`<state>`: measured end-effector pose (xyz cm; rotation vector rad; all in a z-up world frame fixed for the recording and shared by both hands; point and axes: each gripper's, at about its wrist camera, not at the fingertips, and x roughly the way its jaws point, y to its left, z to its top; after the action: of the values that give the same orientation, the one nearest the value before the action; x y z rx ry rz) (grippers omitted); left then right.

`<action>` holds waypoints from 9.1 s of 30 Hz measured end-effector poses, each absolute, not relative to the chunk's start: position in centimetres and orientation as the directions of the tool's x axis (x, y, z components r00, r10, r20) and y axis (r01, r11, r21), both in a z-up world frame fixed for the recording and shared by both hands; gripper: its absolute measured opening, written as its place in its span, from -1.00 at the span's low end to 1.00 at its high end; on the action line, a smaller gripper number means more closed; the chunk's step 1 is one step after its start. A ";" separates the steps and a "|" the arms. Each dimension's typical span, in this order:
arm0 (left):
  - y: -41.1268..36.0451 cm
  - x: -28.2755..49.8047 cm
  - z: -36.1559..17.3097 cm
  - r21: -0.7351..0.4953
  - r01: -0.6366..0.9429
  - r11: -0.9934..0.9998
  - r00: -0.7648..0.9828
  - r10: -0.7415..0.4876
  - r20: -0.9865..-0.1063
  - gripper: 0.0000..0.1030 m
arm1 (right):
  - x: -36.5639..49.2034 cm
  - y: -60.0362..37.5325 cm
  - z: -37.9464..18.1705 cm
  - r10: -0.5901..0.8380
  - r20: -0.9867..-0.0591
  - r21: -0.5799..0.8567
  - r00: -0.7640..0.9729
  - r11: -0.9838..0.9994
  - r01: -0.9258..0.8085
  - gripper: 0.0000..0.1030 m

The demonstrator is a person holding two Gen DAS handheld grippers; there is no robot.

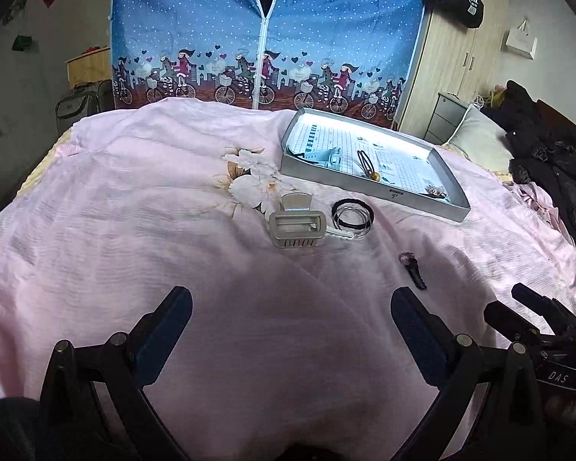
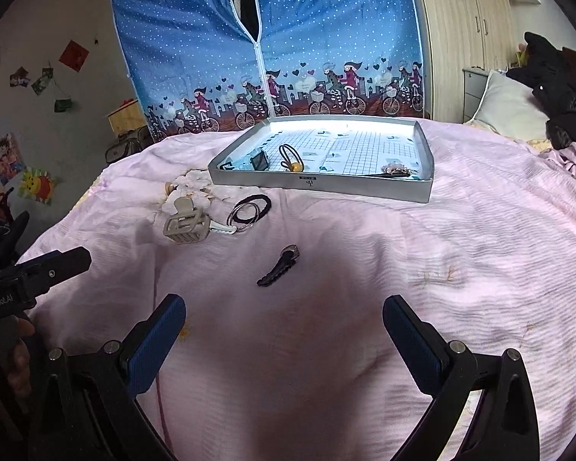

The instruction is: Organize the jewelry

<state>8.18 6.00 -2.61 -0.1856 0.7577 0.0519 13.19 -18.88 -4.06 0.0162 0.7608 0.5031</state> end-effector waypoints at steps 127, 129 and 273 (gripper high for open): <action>3.4 22.8 -9.9 -0.150 0.065 0.987 0.535 -0.162 -0.829 0.08 | 20.4 -16.3 -11.1 0.550 -0.756 0.410 0.355 0.820 -0.398 -0.76; 3.3 22.6 -9.6 -0.149 0.074 0.986 0.546 -0.165 -0.822 0.08 | 20.4 -16.3 -11.1 0.558 -0.751 0.421 0.353 0.817 -0.395 -0.76; 6.5 17.7 -2.3 -0.106 0.030 0.994 0.660 -0.099 -0.744 0.97 | 15.8 -20.7 -5.6 0.368 -0.688 0.141 0.626 0.913 -0.382 1.00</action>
<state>17.72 6.50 -2.32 -0.0876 0.8468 -0.0730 15.76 -20.68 -5.63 -0.0192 0.7848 0.4298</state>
